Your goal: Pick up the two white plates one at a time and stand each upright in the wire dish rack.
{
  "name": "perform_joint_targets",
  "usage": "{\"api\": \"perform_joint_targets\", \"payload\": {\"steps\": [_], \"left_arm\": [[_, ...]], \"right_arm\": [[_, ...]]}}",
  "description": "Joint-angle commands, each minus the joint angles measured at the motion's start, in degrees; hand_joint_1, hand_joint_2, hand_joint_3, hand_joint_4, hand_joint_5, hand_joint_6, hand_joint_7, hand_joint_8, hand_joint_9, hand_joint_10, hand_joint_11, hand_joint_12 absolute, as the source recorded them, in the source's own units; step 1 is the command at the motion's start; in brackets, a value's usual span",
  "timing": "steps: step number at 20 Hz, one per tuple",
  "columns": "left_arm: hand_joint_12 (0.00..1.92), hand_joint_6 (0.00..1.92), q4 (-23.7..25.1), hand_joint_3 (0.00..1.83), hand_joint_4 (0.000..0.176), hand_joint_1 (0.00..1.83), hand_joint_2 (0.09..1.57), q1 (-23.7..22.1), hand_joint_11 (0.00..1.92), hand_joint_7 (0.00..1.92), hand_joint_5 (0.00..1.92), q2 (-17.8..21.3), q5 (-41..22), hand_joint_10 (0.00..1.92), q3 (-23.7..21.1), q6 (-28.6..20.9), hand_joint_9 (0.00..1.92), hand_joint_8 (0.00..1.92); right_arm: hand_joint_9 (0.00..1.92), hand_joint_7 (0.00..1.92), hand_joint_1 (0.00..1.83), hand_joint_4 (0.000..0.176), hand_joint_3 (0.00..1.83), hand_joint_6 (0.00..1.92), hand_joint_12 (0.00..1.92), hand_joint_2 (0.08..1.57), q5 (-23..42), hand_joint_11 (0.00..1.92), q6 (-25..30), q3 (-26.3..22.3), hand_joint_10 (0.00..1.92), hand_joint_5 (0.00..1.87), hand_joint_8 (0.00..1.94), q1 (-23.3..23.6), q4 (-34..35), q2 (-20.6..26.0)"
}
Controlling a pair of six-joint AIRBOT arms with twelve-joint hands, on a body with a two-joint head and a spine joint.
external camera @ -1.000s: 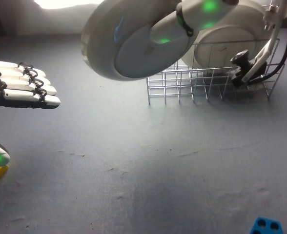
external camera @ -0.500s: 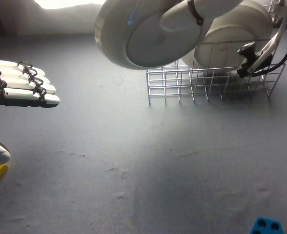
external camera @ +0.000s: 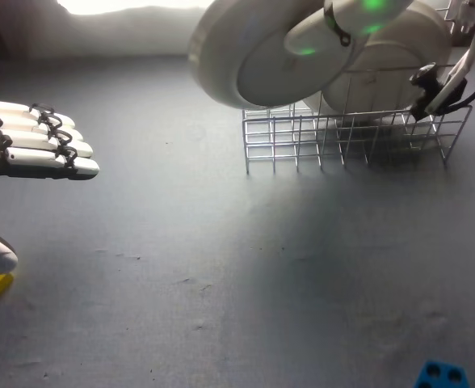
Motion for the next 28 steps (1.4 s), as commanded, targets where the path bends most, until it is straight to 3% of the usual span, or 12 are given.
{"api": "perform_joint_targets", "payload": {"steps": [1, 6, 18, 24, 28], "left_arm": [[0.0, 0.0, -3.6, 0.0, 0.0, 0.0, 1.09, -0.3, 0.0, 0.0, 0.0, 0.3, -1.4, 0.0, 0.4, -0.2, 0.0, 0.0], [0.0, 0.0, -3.6, 0.0, 0.0, 0.0, 1.09, -0.3, 0.0, 0.0, 0.0, 0.2, -1.4, 0.0, 0.7, -0.2, 0.0, 0.0], [0.0, 0.0, -3.6, 0.0, 0.0, 0.0, 1.09, -0.3, 0.0, 0.0, 0.0, 0.1, -1.7, 0.0, 0.8, -0.4, 0.0, 0.0], [0.0, 0.0, -3.6, 0.0, 0.0, 0.0, 1.09, -0.4, 0.0, 0.0, 0.0, 0.0, -1.8, 0.0, 0.8, -0.4, 0.0, 0.0], [0.0, 0.0, -3.6, 0.0, 0.0, 0.0, 1.08, -0.4, 0.0, 0.0, 0.0, 0.0, -1.8, 0.0, 0.8, -0.4, 0.0, 0.0]], "right_arm": [[1.0, 1.09, 1.38, 0.0, 0.0, 1.08, 1.1, 1.08, 7.2, 0.9, 0.0, 0.1, 0.93, 0.97, 0.76, 1.5, 1.2, 0.2], [0.99, 1.11, 1.38, 0.0, 0.0, 1.08, 1.11, 1.07, 5.3, 0.9, -7.4, 0.7, 0.95, 0.98, 0.73, 2.1, 7.0, -0.8], [0.98, 1.2, 1.39, 0.0, 0.0, 1.0, 1.15, 1.06, 4.2, 0.87, -8.6, 3.8, 0.97, 1.04, 0.54, 3.1, 9.2, -3.9], [0.94, 1.13, 1.38, 0.0, 0.0, 1.09, 1.15, 1.08, 8.9, 0.86, -8.6, 4.0, 1.0, 0.99, 0.69, 1.8, 9.6, -4.2], [0.95, 1.13, 1.38, 0.0, 0.0, 1.07, 1.18, 1.08, 8.8, 0.86, -10.9, 4.9, 1.0, 0.99, 0.7, 0.1, 16.1, -4.8]]}}
